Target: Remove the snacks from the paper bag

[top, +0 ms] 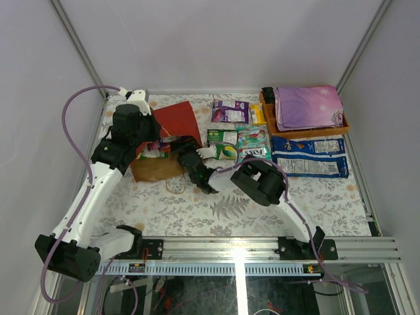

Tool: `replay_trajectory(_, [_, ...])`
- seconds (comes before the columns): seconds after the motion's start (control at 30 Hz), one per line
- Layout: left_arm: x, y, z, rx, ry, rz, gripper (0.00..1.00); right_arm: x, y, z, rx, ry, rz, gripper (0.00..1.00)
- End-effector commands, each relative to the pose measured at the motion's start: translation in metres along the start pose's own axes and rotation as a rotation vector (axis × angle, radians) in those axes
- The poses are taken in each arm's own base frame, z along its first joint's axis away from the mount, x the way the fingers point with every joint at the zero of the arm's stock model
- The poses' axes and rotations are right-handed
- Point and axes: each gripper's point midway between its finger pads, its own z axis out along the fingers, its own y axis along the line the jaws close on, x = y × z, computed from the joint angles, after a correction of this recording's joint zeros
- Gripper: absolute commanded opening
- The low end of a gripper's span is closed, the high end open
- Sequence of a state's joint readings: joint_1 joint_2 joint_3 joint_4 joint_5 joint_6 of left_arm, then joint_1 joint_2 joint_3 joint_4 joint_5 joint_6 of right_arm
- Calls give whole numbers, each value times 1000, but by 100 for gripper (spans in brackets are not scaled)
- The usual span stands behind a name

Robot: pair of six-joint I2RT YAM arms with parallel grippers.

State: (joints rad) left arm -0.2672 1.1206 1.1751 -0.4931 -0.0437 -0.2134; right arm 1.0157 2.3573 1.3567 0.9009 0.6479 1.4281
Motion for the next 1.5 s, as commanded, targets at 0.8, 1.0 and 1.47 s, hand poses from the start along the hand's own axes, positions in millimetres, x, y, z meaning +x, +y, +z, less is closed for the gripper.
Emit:
replay_trajectory(0.8, [-13, -25, -5, 132, -30, -41, 0, 11, 40, 40, -33, -14, 45, 63])
replay_trajectory(1.0, [-14, -26, -7, 140, -32, -51, 0, 33, 44, 37, -40, 21, 58, 62])
replay_trajectory(1.47, [-12, -31, -5, 165, -17, -56, 0, 57, 15, 72, 23, 1, 133, 57])
